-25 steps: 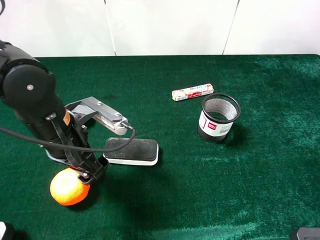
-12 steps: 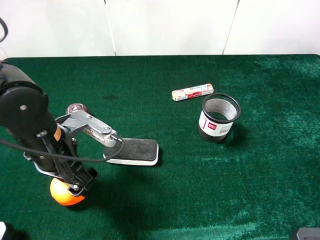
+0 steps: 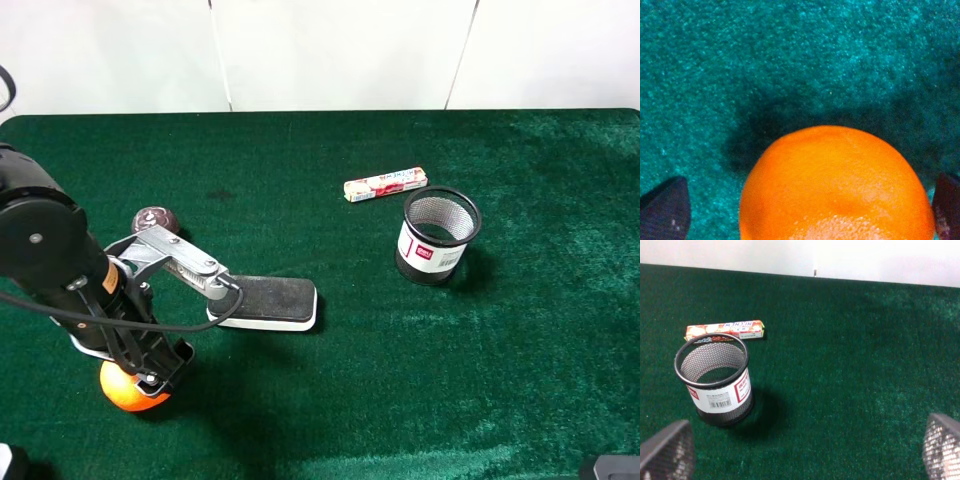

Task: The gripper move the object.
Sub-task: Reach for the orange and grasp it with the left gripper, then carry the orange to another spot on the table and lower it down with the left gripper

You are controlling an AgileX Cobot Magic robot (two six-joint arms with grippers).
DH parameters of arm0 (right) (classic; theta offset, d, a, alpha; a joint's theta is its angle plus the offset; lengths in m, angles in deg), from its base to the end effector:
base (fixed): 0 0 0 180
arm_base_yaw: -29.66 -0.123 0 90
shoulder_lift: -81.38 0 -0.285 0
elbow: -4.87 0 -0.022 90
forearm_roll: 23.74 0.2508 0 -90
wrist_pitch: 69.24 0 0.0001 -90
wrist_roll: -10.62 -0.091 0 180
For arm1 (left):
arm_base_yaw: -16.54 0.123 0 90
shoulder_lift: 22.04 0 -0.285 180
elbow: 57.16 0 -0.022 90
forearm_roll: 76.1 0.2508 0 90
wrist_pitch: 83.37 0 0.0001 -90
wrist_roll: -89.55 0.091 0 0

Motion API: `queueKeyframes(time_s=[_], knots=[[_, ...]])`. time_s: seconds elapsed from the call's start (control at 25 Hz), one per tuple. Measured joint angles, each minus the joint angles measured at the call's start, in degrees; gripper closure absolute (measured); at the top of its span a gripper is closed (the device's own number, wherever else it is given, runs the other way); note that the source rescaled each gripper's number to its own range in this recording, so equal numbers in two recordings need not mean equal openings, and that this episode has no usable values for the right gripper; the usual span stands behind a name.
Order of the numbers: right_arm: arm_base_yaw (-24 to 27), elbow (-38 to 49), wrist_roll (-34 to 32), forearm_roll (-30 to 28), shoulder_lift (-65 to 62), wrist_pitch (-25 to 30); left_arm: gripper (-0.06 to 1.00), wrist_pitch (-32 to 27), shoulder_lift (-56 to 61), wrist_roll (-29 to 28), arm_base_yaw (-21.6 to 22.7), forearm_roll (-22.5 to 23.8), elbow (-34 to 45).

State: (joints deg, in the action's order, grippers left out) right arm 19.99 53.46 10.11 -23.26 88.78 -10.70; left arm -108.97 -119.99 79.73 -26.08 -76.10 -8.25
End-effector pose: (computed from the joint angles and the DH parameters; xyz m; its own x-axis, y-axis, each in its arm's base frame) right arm -0.0043 -0.0001 0.2804 -0.4115 -0.0567 -0.9096 -0.1689 0.9855 0.0150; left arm 0.1522 -0.1400 0.1171 -0.8343 0.5359 -0.1293 0.5428 0.8396 -0.0224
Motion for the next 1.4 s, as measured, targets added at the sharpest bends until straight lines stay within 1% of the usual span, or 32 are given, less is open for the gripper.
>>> queueKeyframes(time_s=[0.12,0.24,0.32,0.56,0.72,0.76,0.8,0.88,0.92,1.2,1.4], knots=[[0.0,0.0,0.0,0.0,0.0,0.0,0.09,0.4,0.0,0.0,0.0,0.0,0.4],[0.0,0.0,0.0,0.0,0.0,0.0,0.13,0.4,0.0,-0.1,0.0,0.0,0.4],[0.0,0.0,0.0,0.0,0.0,0.0,0.20,0.1,0.0,-0.2,0.0,0.0,0.4],[0.0,0.0,0.0,0.0,0.0,0.0,0.46,-1.6,0.0,-1.0,0.0,-0.3,0.4],[0.0,0.0,0.0,0.0,0.0,0.0,0.53,-2.0,0.0,-1.5,0.0,-0.4,0.4],[0.0,0.0,0.0,0.0,0.0,0.0,0.56,-2.0,0.0,-1.5,0.0,-0.4,0.4],[0.0,0.0,0.0,0.0,0.0,0.0,0.64,-2.0,0.0,-1.5,0.0,-0.5,0.4],[0.0,0.0,0.0,0.0,0.0,0.0,0.91,-2.0,0.0,-1.5,0.0,-0.6,0.4],[0.0,0.0,0.0,0.0,0.0,0.0,0.94,-2.0,0.0,-1.5,0.0,-0.6,0.4],[0.0,0.0,0.0,0.0,0.0,0.0,0.94,-2.0,0.0,-1.5,0.0,-0.7,0.4],[0.0,0.0,0.0,0.0,0.0,0.0,0.94,-2.0,0.0,-1.7,0.0,-2.2,0.4]])
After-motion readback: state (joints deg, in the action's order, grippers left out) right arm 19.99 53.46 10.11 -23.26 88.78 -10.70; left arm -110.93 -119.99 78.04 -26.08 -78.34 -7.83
